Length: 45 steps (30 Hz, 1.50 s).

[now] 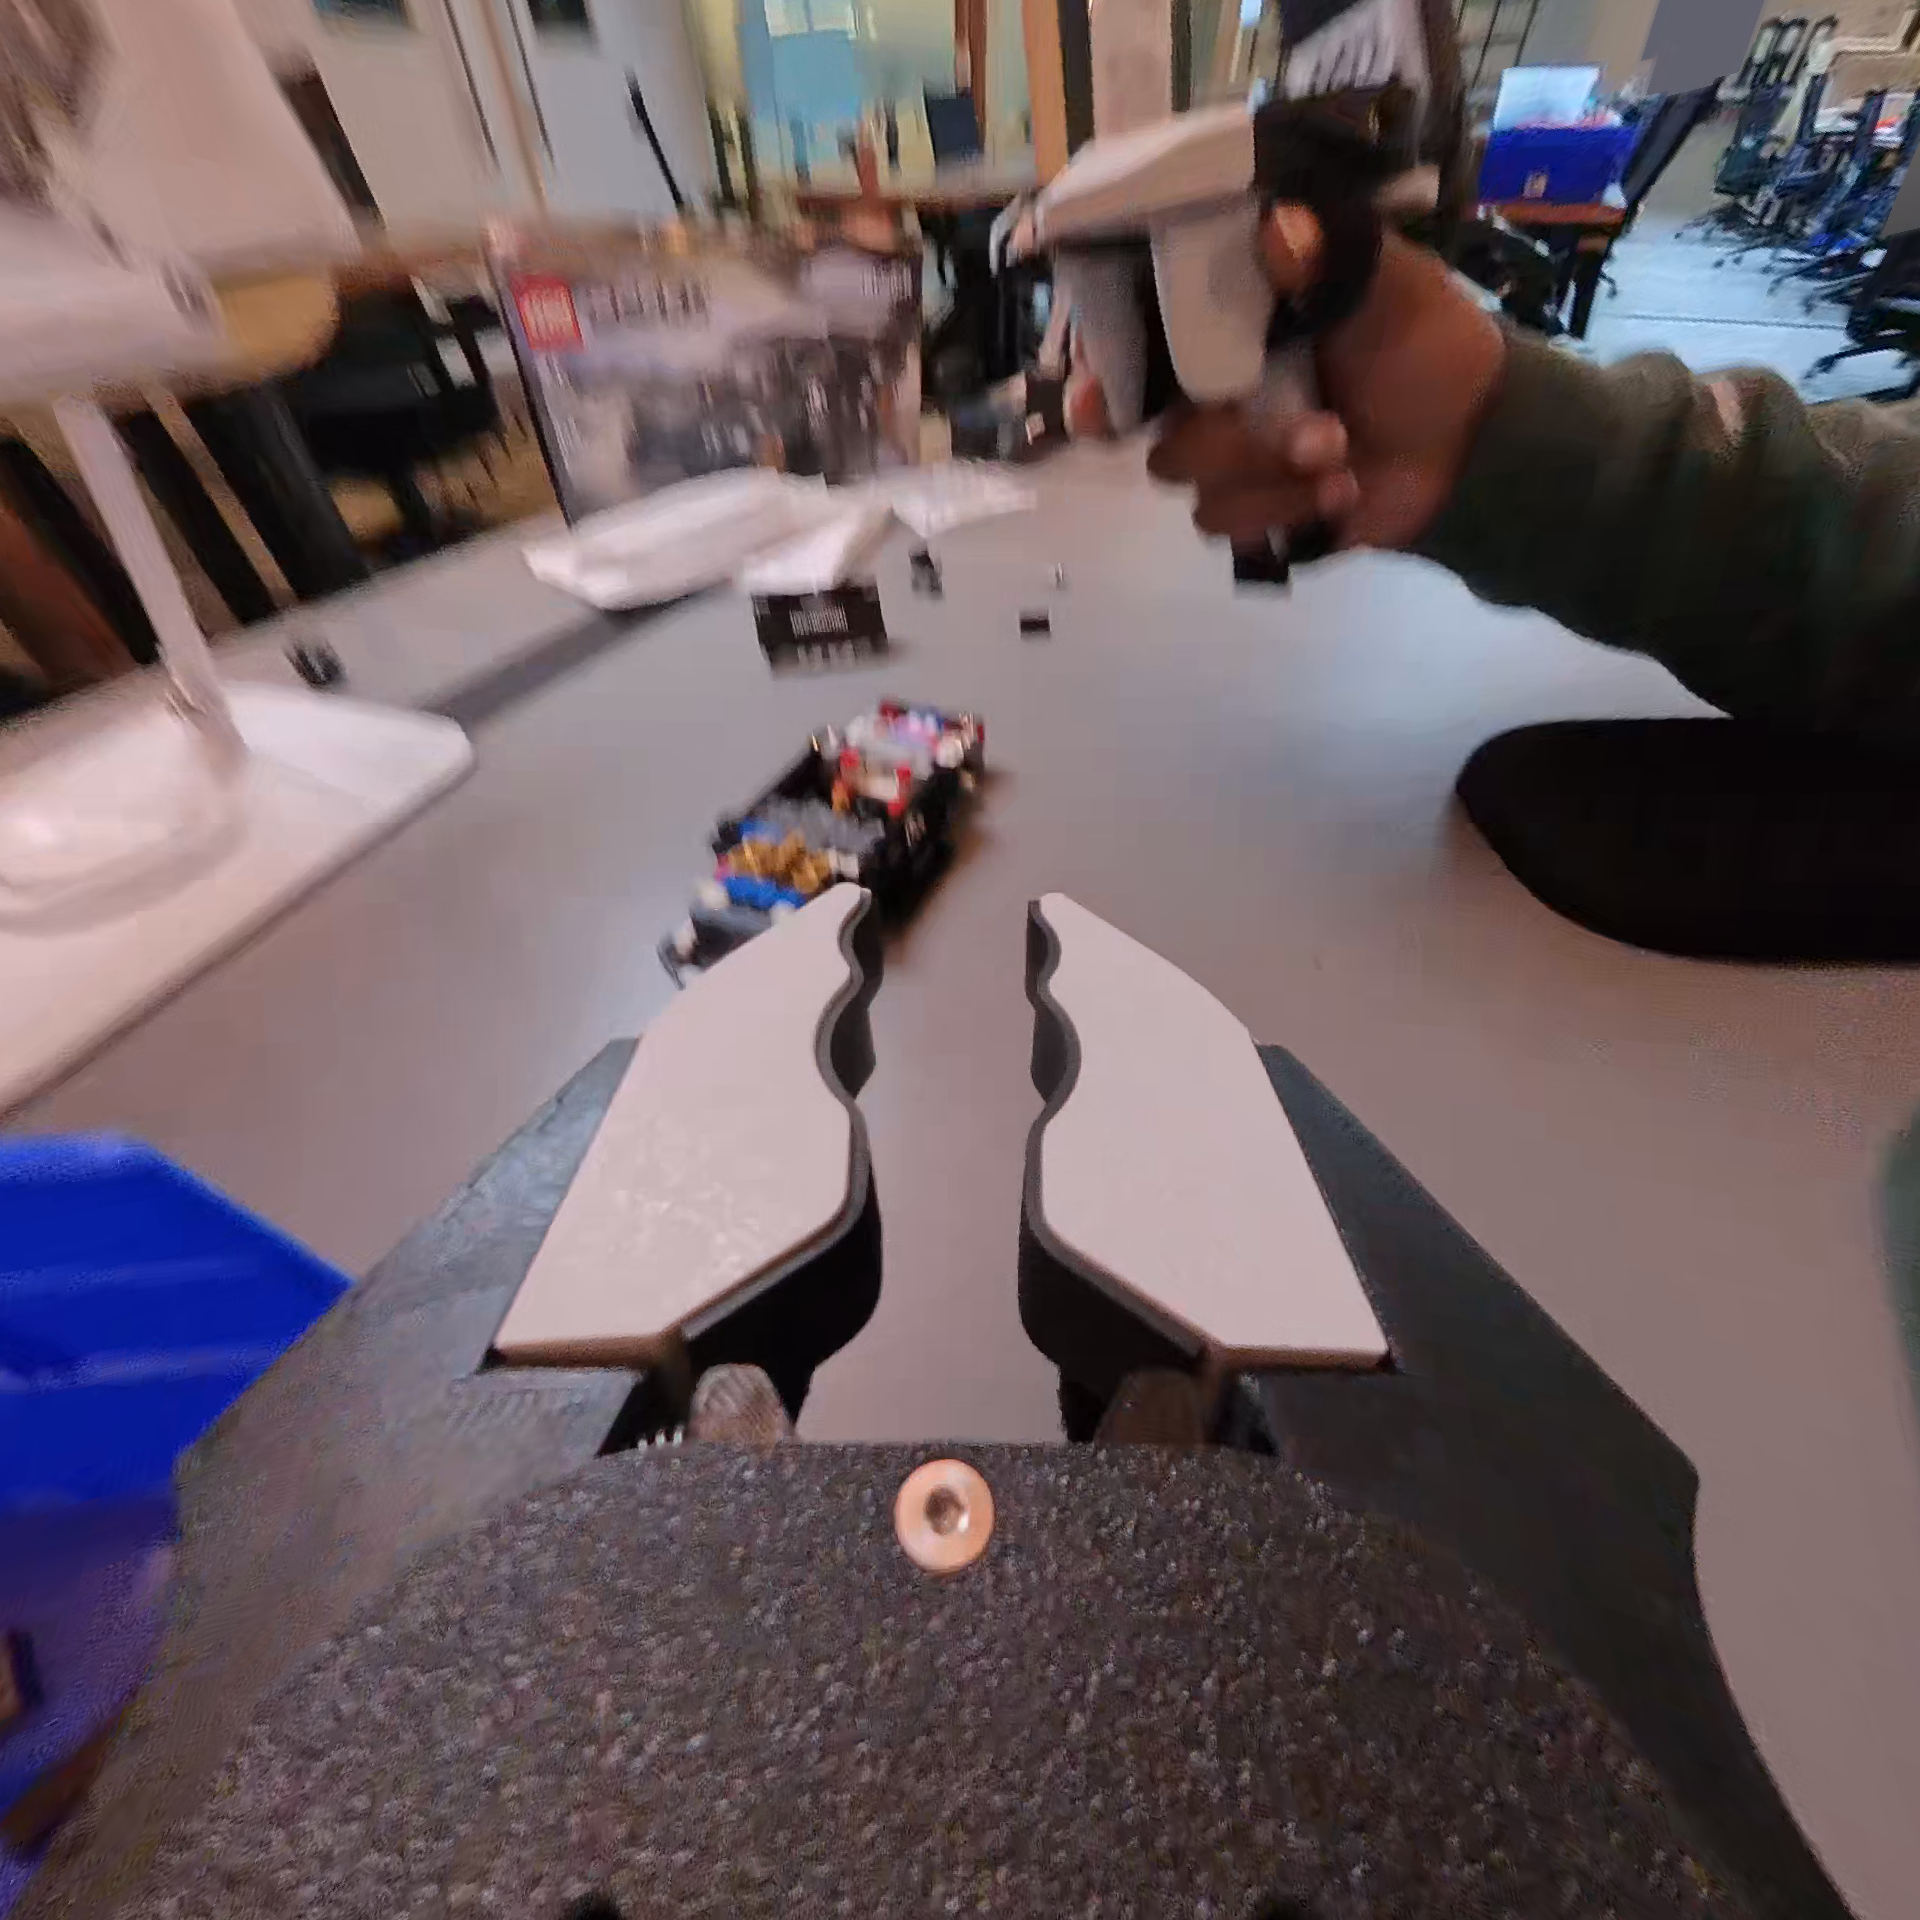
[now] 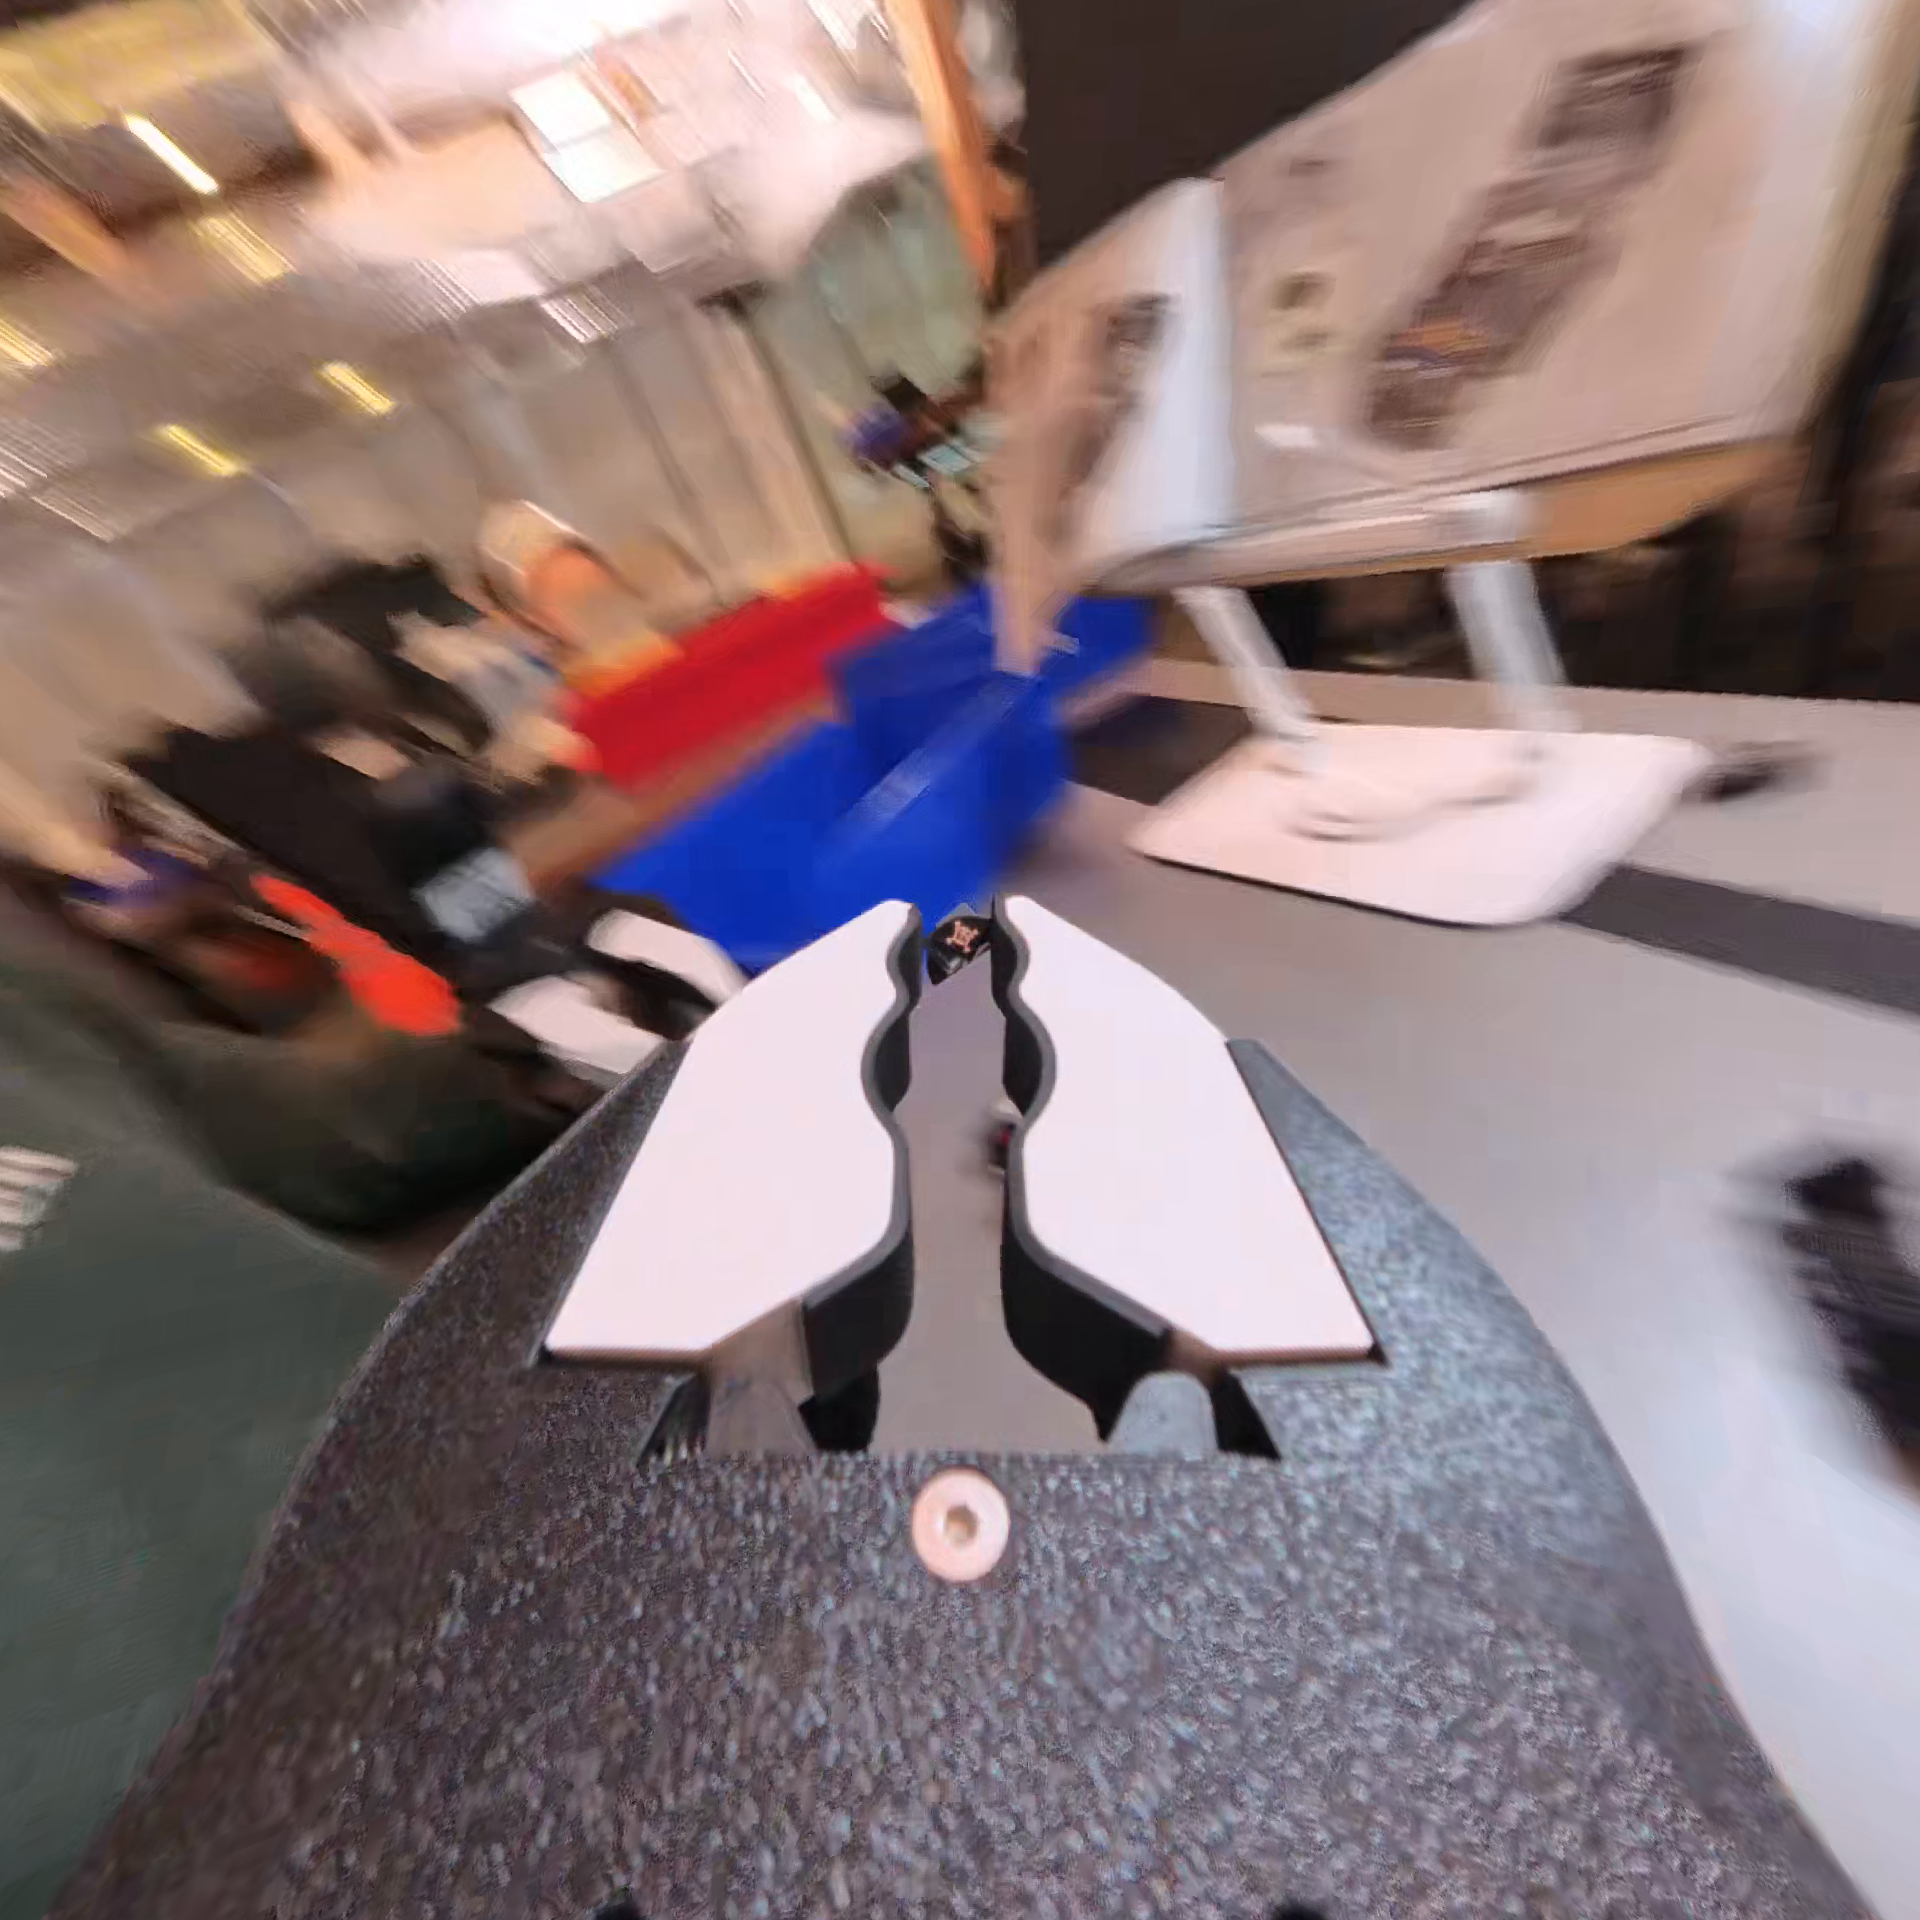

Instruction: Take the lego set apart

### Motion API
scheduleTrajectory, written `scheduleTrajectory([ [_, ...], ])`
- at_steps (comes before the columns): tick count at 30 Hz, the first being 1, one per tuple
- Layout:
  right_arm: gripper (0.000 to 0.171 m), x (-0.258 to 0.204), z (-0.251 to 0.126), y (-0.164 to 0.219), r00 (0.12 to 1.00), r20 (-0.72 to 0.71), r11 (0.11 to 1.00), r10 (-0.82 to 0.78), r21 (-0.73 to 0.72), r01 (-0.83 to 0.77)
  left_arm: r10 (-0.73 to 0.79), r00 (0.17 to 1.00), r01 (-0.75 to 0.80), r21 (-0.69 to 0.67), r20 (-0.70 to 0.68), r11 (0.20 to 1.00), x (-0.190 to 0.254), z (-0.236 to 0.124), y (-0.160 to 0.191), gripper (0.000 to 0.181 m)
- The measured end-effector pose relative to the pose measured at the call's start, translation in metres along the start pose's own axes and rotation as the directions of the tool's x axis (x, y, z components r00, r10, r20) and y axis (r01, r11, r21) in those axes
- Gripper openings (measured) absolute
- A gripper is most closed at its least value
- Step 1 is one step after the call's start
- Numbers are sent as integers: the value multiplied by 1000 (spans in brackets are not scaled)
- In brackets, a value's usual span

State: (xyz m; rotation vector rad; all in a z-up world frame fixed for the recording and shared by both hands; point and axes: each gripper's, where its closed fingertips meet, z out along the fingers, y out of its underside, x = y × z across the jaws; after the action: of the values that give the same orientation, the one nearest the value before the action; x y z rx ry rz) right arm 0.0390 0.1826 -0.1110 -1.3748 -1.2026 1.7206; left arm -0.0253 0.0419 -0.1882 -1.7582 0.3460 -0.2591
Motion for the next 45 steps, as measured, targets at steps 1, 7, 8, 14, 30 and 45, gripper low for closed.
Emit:
scheduleTrajectory([
  [1,12,-25,15,7,994,73,996,85,34,-87,74,997,-76,42,30,996,3,2,-12,28],
  [7,12,-106,75,50,751,375,815,544,-23,-579,333,927,-357,135,170,924,16,-5,-60,27],
  [8,12,-110,81,55,714,388,784,583,-37,-620,356,916,-382,133,184,915,17,-8,-61,26],
  [14,12,-125,99,75,631,404,719,662,-106,-687,462,862,-487,86,211,869,23,-19,-52,13],
  [30,16,-134,82,86,900,387,975,203,-170,-147,312,950,-302,211,-15,930,38,-30,-50,12],
  [45,7,-132,73,97,931,364,973,28,-222,57,58,974,-25,151,-219,988,43,-23,-36,9],
])
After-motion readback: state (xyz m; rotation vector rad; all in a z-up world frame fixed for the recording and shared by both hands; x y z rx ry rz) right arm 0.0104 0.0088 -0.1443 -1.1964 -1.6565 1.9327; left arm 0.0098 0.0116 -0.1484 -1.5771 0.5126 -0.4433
